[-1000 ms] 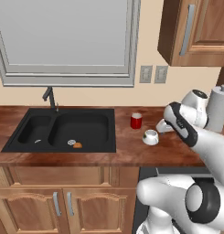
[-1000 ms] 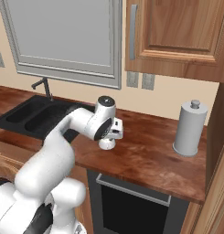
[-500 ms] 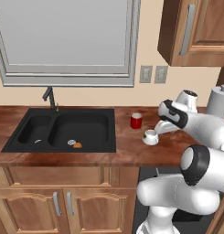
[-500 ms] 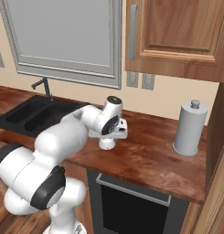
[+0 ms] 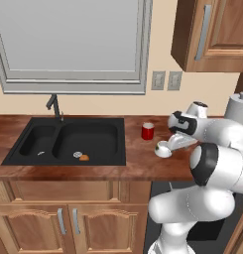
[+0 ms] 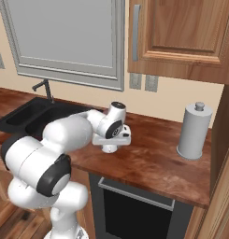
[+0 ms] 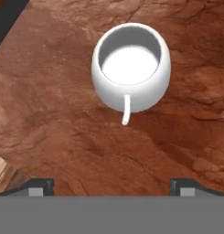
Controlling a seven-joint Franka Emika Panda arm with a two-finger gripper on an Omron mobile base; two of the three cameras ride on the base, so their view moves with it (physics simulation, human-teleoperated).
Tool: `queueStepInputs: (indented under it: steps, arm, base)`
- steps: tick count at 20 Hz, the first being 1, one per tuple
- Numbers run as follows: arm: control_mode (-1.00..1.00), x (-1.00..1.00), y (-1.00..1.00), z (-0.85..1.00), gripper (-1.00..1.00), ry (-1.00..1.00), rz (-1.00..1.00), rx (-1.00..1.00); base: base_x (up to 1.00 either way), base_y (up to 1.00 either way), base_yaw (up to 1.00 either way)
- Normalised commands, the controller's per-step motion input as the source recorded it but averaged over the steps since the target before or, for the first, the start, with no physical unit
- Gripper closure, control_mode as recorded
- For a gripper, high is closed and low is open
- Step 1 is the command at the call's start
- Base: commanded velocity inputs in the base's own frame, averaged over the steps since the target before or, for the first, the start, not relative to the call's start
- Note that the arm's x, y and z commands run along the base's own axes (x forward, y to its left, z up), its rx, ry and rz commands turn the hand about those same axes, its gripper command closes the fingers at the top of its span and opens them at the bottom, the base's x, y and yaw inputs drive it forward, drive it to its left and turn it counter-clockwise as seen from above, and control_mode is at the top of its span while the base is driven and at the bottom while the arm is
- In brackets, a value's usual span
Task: Clear the mugs and bowl far away from the sink.
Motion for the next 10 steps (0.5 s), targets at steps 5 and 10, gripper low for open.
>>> queueStepInputs:
  steps: [5, 10]
  arm:
    - [-1.00, 0.01, 0.08, -0.10, -1.00, 0.00, 0.01, 0.00]
    - [-1.00, 0.17, 0.23, -0.10, -1.00, 0.00, 0.00, 0.00]
  base:
    - [0.00, 0.00, 0.00]
    - [0.00, 0.00, 0.00]
